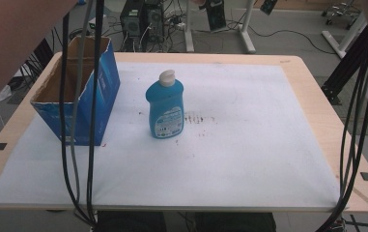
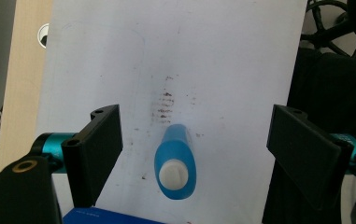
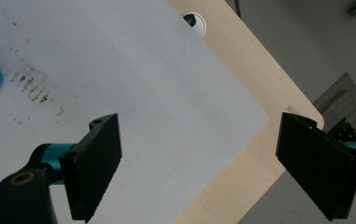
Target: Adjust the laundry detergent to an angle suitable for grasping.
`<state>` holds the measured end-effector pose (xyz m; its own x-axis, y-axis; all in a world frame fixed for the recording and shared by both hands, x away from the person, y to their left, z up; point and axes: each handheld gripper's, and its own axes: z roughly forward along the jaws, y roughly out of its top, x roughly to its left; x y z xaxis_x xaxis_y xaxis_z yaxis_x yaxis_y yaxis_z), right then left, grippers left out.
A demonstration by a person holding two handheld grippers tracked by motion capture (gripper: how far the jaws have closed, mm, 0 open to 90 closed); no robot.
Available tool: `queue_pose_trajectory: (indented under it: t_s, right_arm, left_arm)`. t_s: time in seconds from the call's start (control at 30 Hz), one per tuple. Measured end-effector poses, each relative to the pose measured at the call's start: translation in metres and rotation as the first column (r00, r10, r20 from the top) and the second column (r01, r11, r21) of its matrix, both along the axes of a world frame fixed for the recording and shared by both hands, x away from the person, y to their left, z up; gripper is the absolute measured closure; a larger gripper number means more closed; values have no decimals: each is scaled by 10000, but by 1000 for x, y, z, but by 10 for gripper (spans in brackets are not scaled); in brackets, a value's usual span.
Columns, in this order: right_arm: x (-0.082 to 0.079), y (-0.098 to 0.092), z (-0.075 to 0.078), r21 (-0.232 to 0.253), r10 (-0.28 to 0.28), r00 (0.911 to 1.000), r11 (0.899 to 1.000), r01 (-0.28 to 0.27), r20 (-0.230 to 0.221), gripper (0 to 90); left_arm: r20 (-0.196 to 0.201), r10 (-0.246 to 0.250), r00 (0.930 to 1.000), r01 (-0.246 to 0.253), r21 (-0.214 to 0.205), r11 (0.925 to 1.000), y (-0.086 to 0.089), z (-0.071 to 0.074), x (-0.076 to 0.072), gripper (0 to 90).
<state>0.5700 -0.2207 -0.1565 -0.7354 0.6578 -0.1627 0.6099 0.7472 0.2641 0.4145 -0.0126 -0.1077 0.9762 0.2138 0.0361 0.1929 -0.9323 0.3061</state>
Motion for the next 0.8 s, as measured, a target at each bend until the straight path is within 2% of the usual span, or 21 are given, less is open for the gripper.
queue_pose_trajectory:
  t_s: [0.8]
  right_arm:
    - [-5, -1, 3, 241, 155, 9999, 9996, -154, -33, 137]
  left_arm:
    - [-69, -73, 10000, 73, 98, 9999, -2, -2, -5, 183]
